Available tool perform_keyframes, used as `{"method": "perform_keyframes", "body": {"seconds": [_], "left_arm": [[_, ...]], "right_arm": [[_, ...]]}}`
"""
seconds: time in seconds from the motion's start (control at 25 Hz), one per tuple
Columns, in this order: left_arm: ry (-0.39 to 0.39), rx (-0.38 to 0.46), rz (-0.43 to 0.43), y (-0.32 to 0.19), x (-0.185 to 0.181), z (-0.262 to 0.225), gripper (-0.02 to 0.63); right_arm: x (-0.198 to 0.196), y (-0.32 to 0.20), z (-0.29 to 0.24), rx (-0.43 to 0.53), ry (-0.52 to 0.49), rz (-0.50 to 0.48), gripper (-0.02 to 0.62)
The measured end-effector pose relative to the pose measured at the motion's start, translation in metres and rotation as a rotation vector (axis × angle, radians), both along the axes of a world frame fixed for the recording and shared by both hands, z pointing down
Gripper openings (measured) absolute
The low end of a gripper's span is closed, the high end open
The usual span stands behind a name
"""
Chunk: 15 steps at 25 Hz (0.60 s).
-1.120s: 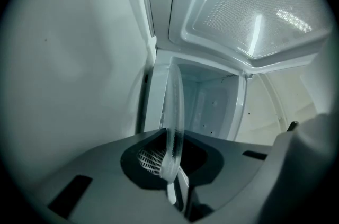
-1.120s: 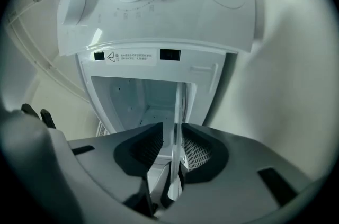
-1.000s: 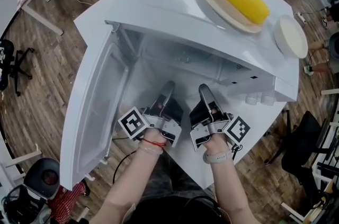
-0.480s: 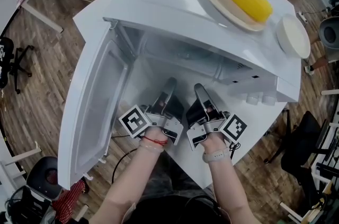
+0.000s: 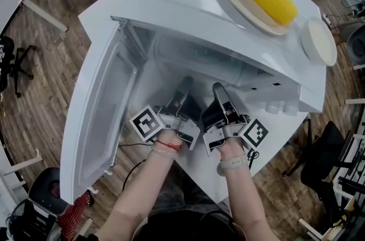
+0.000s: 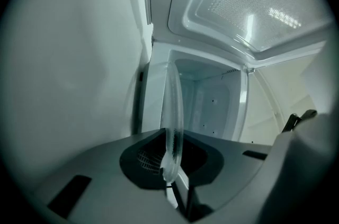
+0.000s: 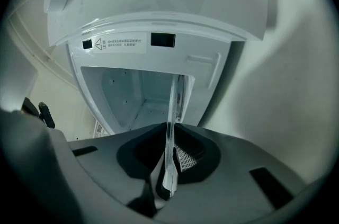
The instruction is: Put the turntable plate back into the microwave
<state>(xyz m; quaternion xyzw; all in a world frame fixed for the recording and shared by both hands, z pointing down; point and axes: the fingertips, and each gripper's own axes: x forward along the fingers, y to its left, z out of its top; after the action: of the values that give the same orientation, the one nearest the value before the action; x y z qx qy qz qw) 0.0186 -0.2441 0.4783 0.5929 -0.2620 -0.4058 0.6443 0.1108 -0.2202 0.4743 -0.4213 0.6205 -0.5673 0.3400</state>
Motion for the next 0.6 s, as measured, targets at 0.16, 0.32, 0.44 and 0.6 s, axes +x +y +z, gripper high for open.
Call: {"method": "perform_keyframes", "body": {"seconds": [0.16,0.32,0.44,0.6], "left_arm": [[-0.013,0.014,0.036,-0.0039,0.0039,-0.001,0.037],[-0.032,0.012,0.066,-0.0001,0.0072,-0.0033,0.037],[-0.045,0.009,0.074,0.0031,0.0081,-0.0037,0.037],[-0.031,0.003,0.065,0.0061,0.0048,-0.0028,0.038]], "right_arm": [[0.0026,-0.0024,0.0036,-0.011,-0.026,0.019,0.06],[0.0066,-0.0051,0.0034,-0.017,-0.03,0.031,0.058],[0.0087,-0.0075,0.0035,-0.019,-0.032,0.042,0.058],[0.0076,-0.0099,0.0054,-0.023,-0.047,0.06,0.057]]}}
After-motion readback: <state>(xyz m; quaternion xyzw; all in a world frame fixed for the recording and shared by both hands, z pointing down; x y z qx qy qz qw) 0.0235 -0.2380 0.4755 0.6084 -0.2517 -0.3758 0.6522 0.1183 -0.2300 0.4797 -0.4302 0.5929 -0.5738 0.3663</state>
